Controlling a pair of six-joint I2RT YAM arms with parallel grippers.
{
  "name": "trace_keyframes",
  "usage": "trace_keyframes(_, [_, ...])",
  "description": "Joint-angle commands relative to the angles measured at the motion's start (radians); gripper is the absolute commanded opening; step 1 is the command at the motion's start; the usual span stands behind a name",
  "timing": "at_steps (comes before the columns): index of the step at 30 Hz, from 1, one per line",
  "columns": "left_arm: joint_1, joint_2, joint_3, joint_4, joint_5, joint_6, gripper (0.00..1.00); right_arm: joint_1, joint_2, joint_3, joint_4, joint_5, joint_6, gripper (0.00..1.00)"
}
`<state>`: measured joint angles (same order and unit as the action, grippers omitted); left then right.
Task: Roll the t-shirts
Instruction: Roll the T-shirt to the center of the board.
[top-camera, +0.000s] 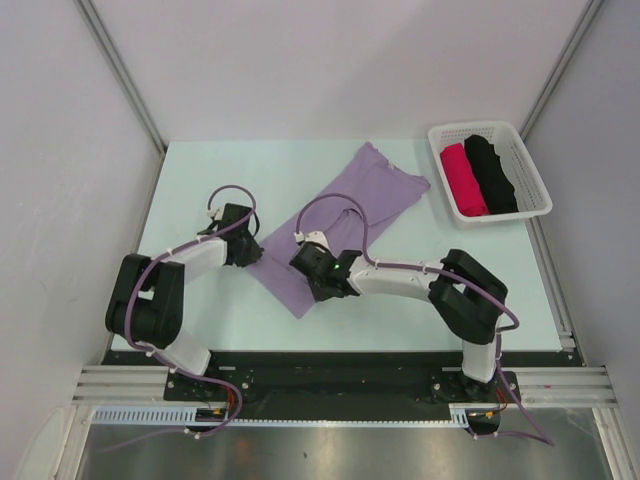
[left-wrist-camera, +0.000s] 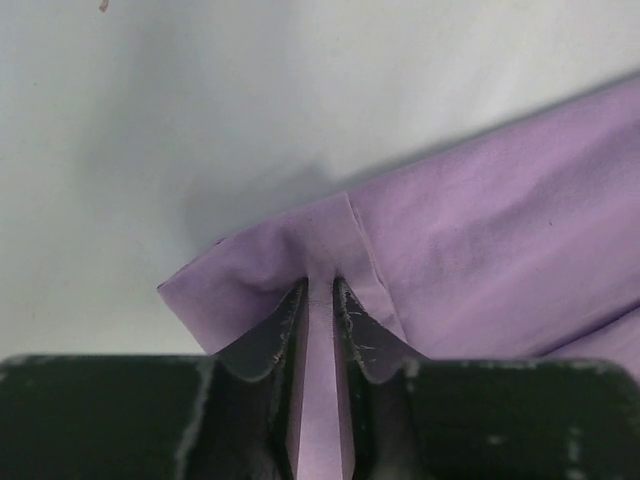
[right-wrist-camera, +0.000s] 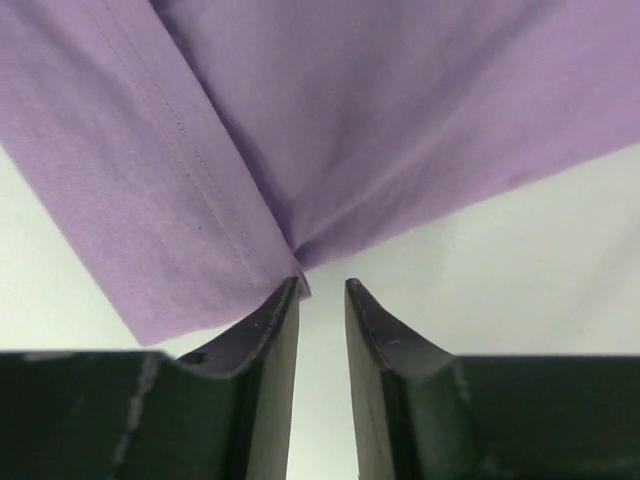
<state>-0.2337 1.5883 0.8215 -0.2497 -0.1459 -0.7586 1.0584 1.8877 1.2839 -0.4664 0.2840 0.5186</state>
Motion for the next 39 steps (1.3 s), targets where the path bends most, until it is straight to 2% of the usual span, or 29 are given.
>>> trace_keyframes(1, [-0.006,-0.069,0.033,-0.039,0.022,0.021,0.24,0.0,-0.147,0.003,0.014,0.05,-0.029,0.32])
trace_keyframes(5, [-0.009,-0.18,0.012,-0.078,0.046,0.019,0.27,0.005,-0.185,0.006,0.104,-0.015,-0.029,0.31])
trace_keyframes(9, [-0.009,-0.269,-0.057,-0.091,0.039,-0.03,0.25,0.021,-0.127,0.026,0.222,-0.118,0.0,0.27])
trace_keyframes(13, [-0.007,-0.286,-0.079,-0.102,0.02,-0.038,0.21,0.023,-0.024,0.089,0.288,-0.172,0.014,0.18])
trace_keyframes(17, [0.004,-0.263,-0.073,-0.117,0.045,-0.025,0.2,0.012,0.048,0.13,0.325,-0.19,0.023,0.18])
trace_keyframes(22, [0.068,-0.258,-0.125,-0.086,0.1,-0.048,0.26,0.005,0.123,0.143,0.295,-0.18,0.035,0.15])
trace_keyframes(25, [0.097,-0.26,-0.154,-0.062,0.124,-0.05,0.38,0.0,0.154,0.143,0.279,-0.177,0.034,0.14])
trace_keyframes(26, [0.102,-0.255,-0.157,-0.059,0.127,-0.045,0.45,0.002,0.159,0.144,0.278,-0.177,0.034,0.14])
trace_keyframes(29, [0.12,-0.234,-0.16,-0.039,0.134,-0.042,0.5,0.0,0.171,0.143,0.275,-0.18,0.031,0.14])
trace_keyframes(35, [0.137,-0.183,-0.159,0.004,0.137,-0.05,0.52,-0.009,0.156,0.143,0.272,-0.189,0.024,0.14])
trace_keyframes(39, [0.145,-0.153,-0.151,0.021,0.123,-0.056,0.48,-0.012,0.14,0.143,0.252,-0.187,0.018,0.13])
